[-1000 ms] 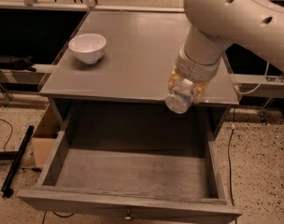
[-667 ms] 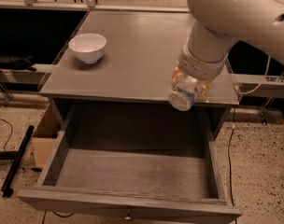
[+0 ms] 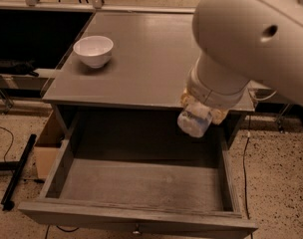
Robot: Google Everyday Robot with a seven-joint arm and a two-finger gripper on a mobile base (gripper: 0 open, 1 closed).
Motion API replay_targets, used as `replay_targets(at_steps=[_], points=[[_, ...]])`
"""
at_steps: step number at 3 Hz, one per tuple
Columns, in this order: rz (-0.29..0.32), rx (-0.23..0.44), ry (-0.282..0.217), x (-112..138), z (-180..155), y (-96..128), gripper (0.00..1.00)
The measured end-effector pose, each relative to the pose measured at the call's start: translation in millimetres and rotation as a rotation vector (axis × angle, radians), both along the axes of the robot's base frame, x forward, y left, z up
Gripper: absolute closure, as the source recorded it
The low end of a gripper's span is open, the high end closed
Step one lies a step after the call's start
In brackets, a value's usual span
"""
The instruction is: Place blue plastic bottle into top drawer
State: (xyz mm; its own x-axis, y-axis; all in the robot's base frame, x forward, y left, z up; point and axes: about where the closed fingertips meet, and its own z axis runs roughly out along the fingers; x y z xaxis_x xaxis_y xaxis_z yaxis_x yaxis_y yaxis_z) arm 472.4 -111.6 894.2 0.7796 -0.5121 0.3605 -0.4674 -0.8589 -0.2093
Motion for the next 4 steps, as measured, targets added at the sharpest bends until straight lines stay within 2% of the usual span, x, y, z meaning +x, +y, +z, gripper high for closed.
replay_targets(at_steps=[1,3,4], points=[[0.016,-0.023,0.075,-39,-54,16,1.00],[0.018,-0.024,0.107,-39,-73,24,1.00],[0.040,-0.049,0.201,-90,-126,39,1.00]])
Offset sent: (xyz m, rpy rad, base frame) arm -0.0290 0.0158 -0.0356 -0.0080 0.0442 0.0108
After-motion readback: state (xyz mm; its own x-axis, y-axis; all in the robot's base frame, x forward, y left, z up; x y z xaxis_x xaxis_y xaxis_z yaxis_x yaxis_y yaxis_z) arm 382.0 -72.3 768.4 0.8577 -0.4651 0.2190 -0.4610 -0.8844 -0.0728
